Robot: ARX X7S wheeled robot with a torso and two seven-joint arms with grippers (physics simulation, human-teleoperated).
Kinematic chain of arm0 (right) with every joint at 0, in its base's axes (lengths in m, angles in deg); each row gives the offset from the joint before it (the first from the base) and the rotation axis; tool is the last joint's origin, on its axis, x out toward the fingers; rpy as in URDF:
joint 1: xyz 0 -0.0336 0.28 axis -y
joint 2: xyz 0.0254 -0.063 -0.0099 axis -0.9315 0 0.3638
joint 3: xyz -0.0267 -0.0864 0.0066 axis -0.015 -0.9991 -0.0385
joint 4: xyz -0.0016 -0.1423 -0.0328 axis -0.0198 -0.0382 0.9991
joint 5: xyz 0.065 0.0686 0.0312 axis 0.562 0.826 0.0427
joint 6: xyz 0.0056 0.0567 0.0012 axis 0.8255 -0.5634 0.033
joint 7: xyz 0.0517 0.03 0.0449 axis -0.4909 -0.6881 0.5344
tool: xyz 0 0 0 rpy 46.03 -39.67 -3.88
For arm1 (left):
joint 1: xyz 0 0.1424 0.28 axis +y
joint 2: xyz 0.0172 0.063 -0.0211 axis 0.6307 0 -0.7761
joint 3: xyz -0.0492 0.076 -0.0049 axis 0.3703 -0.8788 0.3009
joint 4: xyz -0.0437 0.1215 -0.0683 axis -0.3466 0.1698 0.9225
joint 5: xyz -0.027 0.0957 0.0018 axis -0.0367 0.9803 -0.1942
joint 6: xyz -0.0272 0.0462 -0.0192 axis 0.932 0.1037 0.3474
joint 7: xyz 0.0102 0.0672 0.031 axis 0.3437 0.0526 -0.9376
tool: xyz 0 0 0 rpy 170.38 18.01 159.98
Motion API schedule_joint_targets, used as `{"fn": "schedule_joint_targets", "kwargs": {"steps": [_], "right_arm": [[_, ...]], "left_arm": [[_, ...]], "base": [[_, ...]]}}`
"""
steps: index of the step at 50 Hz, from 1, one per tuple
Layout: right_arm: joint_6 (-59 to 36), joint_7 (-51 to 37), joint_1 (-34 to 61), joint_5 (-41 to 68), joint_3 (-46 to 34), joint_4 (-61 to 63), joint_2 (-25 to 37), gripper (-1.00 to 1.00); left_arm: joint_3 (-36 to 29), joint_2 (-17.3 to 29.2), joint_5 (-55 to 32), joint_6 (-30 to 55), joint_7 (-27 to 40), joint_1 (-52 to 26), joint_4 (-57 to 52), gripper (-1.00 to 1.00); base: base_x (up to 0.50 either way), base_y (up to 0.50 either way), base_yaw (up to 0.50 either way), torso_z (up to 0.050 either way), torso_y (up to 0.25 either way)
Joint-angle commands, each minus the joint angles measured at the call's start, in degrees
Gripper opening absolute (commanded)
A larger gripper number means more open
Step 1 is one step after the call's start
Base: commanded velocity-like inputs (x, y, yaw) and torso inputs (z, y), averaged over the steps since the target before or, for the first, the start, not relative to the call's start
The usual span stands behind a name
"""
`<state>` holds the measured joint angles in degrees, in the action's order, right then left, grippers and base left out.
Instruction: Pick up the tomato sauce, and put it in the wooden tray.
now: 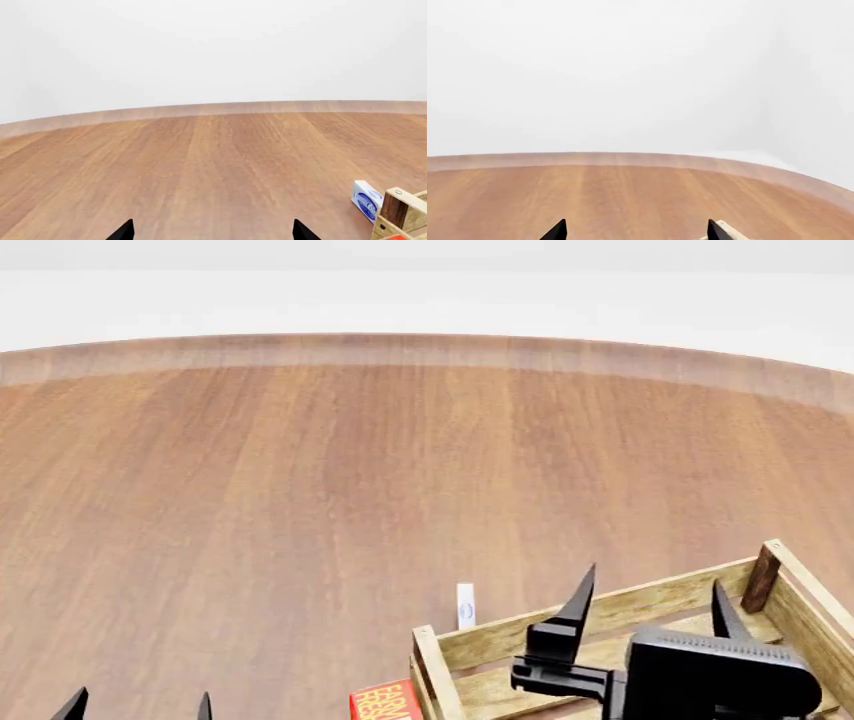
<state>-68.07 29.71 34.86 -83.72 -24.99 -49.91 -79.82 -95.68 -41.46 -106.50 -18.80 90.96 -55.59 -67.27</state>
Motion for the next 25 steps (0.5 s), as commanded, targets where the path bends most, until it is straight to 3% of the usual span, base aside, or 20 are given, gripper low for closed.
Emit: {"fn": "schedule_joint_targets", "kwargs": {"steps": [1, 25], "right_arm": [[-2.5, -0.1, -9.1, 0.2, -1.7, 17.5, 1.4, 1.0], [1.4, -1.0, -21.1, -1.8, -4.6, 32.1, 4.1, 1.0]], "left_arm": [[-0.1, 0.1, -0.1, -0.1, 0.1, 0.0, 0.0, 1.0], [-0.3, 0.3, -0.2, 0.0, 0.3, 0.0, -0.3, 1.0]], "base": [[0.0, 0.0, 0.0, 0.0, 0.0], [0.0, 0.0, 0.0, 0.0, 0.0]]}}
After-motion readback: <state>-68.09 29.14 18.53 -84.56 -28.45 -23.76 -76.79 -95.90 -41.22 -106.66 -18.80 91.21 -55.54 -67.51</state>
